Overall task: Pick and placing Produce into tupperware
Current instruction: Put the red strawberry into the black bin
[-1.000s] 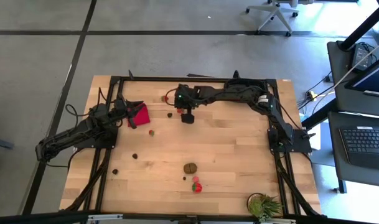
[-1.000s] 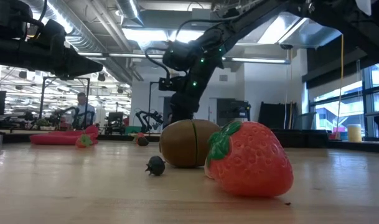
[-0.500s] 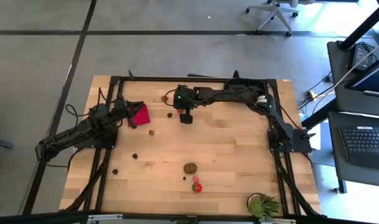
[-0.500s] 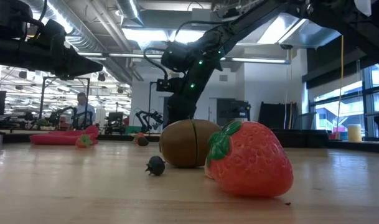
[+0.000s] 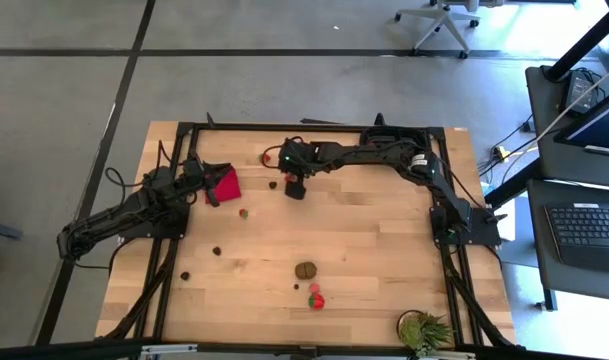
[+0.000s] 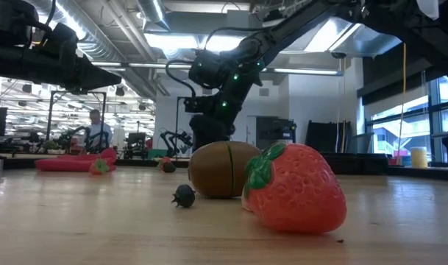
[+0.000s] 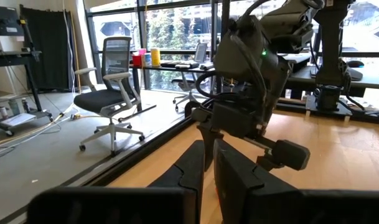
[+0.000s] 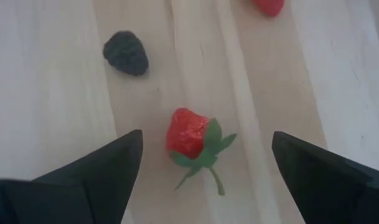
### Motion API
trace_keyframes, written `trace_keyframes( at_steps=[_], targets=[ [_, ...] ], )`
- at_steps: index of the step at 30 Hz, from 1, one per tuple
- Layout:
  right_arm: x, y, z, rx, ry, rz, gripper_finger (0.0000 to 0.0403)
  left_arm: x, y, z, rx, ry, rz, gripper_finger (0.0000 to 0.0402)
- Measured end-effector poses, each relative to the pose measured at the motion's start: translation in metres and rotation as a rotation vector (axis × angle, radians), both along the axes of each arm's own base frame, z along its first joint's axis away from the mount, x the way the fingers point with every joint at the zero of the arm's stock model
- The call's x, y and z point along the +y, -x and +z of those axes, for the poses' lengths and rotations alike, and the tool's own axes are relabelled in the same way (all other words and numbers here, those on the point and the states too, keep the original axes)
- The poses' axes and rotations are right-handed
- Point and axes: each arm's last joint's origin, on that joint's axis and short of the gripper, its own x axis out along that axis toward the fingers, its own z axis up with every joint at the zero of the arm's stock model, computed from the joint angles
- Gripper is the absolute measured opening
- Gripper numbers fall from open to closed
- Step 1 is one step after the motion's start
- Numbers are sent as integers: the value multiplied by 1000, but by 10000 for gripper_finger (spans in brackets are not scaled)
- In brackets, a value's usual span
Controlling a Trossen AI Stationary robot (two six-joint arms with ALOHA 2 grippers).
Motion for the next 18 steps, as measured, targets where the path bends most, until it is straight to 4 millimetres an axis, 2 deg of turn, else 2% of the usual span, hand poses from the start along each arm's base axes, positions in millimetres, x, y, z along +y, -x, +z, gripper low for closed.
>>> trace_keyframes(
  at_steps=[7, 11, 18],
  targets=[
    [1, -5, -21, -7, -68, -74, 357, 0, 0, 0, 1, 0, 0, 28],
    [8, -7, -22, -8, -57, -65, 357, 0, 0, 0, 1, -1, 0, 27],
    [7, -8, -22, -19, -75, -83, 356, 0, 0, 0, 3, -2, 0, 27]
  ],
)
